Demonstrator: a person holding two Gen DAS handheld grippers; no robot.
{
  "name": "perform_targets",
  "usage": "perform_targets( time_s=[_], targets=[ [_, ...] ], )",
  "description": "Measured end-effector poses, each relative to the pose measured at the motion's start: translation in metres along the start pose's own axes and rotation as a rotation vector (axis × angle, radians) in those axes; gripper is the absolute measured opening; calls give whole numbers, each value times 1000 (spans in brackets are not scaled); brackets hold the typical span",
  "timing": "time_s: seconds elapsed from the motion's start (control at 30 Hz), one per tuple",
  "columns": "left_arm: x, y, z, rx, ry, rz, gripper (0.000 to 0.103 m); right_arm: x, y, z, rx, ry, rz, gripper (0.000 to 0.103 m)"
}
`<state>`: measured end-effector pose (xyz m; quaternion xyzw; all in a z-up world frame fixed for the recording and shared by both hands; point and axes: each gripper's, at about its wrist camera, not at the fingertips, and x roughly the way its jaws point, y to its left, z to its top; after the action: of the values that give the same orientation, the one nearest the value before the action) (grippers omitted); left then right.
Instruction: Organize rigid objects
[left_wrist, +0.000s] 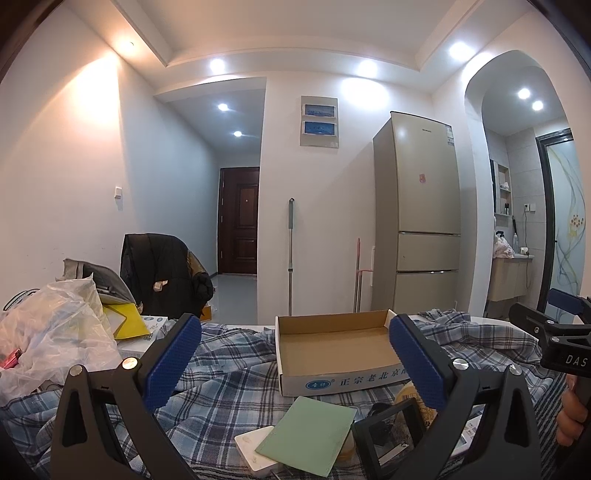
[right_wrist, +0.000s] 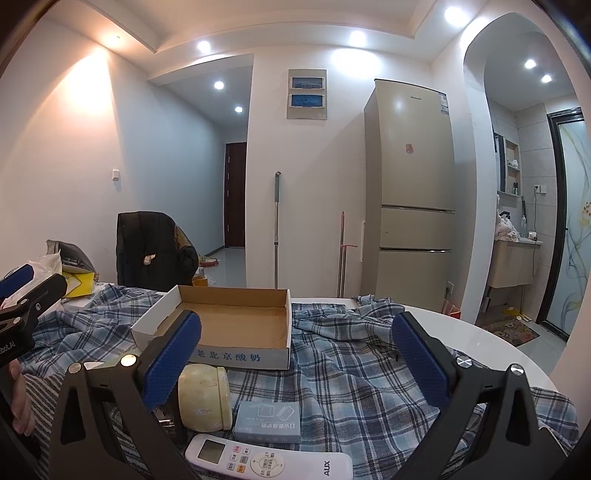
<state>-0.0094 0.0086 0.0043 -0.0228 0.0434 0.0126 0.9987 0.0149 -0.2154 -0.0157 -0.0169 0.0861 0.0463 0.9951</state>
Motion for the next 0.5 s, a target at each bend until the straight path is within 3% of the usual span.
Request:
perform_targets(
  time_s=[0.27,0.3,0.4,0.43,0.5],
  targets=[
    [3,-1,1,15,14,13,103,12,6,-1,-16,57,75,103],
    [7,-2,7,23,52,16,103,12,7,1,-18,61,90,103],
    [17,-1,27,-36,173,-82,103,18,2,15,-9,124,120,103],
    [14,3,35,-73,169,-108,103,18,-1,22,10,134,124,103],
    [0,2,49,-64,91,-88,103,15,-9,35,50,123,113,103]
  ],
)
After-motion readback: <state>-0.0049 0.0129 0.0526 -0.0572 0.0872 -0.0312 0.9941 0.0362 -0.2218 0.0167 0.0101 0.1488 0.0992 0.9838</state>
